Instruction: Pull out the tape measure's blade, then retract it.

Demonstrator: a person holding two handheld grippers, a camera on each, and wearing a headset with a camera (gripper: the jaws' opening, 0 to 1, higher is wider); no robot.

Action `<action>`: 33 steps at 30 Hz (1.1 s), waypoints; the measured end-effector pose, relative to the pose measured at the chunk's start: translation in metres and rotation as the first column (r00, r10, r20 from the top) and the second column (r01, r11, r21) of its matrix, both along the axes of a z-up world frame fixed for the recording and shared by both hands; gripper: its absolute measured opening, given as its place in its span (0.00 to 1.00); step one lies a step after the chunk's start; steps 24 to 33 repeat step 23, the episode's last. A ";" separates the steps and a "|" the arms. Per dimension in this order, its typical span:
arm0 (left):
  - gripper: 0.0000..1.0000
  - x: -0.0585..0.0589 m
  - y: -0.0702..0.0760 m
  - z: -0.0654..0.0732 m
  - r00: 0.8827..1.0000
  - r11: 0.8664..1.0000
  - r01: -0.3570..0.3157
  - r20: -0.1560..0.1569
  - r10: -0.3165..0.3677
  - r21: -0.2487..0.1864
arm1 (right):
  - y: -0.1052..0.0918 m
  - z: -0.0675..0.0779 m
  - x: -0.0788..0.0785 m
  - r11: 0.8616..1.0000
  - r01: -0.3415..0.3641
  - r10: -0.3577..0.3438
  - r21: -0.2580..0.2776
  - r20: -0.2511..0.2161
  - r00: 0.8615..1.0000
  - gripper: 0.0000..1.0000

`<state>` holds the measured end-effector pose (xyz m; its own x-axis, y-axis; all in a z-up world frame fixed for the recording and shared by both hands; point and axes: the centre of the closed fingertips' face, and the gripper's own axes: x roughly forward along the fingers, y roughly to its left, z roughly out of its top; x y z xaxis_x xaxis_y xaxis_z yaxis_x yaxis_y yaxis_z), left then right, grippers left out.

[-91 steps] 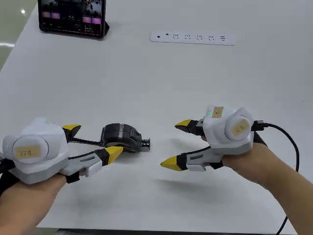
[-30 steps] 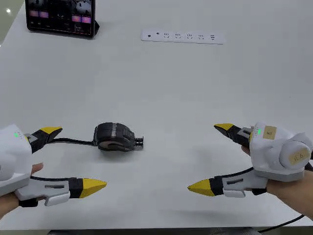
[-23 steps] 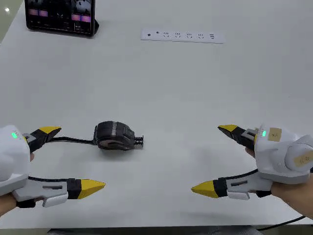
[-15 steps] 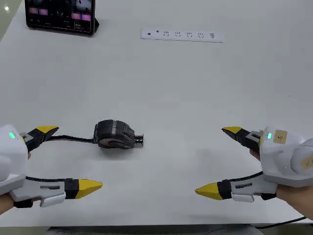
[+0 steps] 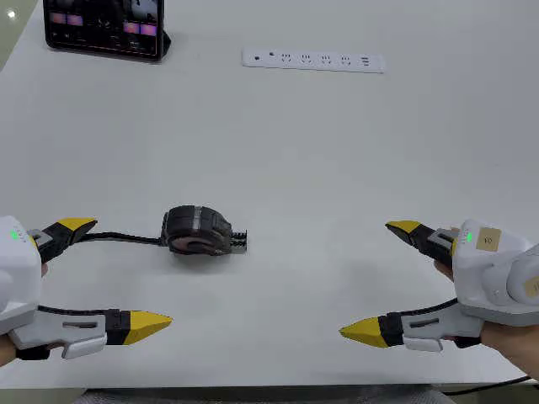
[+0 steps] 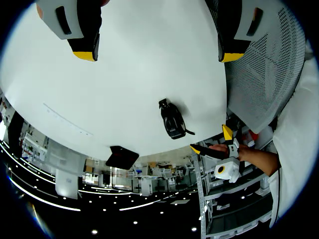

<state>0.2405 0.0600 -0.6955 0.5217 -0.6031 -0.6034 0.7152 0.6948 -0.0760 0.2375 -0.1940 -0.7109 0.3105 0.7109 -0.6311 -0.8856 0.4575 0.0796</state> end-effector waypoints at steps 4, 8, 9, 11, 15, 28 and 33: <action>0.99 -0.001 -0.001 0.001 1.000 1.000 0.003 -0.005 -0.003 -0.002 | -0.001 0.000 0.000 1.000 0.002 -0.002 0.002 -0.003 1.000 0.98; 0.99 -0.002 -0.003 0.004 1.000 0.999 -0.004 -0.016 0.004 -0.034 | -0.002 0.000 -0.001 1.000 0.003 -0.003 0.005 -0.006 1.000 0.99; 0.99 -0.002 -0.002 0.004 1.000 1.000 -0.009 -0.015 0.008 -0.030 | -0.002 0.000 -0.001 1.000 0.003 -0.003 0.005 -0.005 1.000 0.99; 0.96 -0.004 -0.003 0.003 1.000 1.000 0.002 -0.023 -0.002 -0.027 | -0.003 0.000 -0.002 1.000 0.004 -0.004 0.005 -0.007 1.000 0.98; 0.99 -0.004 -0.001 0.004 1.000 1.000 -0.006 -0.016 0.006 -0.022 | -0.005 0.000 -0.004 1.000 0.006 -0.006 0.003 -0.011 1.000 0.98; 0.99 -0.006 0.000 0.000 1.000 1.000 0.006 -0.020 -0.006 -0.004 | -0.009 -0.002 -0.006 1.000 0.013 -0.013 0.001 -0.015 1.000 0.98; 0.99 -0.006 0.000 0.000 1.000 1.000 0.006 -0.020 -0.006 -0.004 | -0.009 -0.002 -0.006 1.000 0.013 -0.013 0.001 -0.015 1.000 0.98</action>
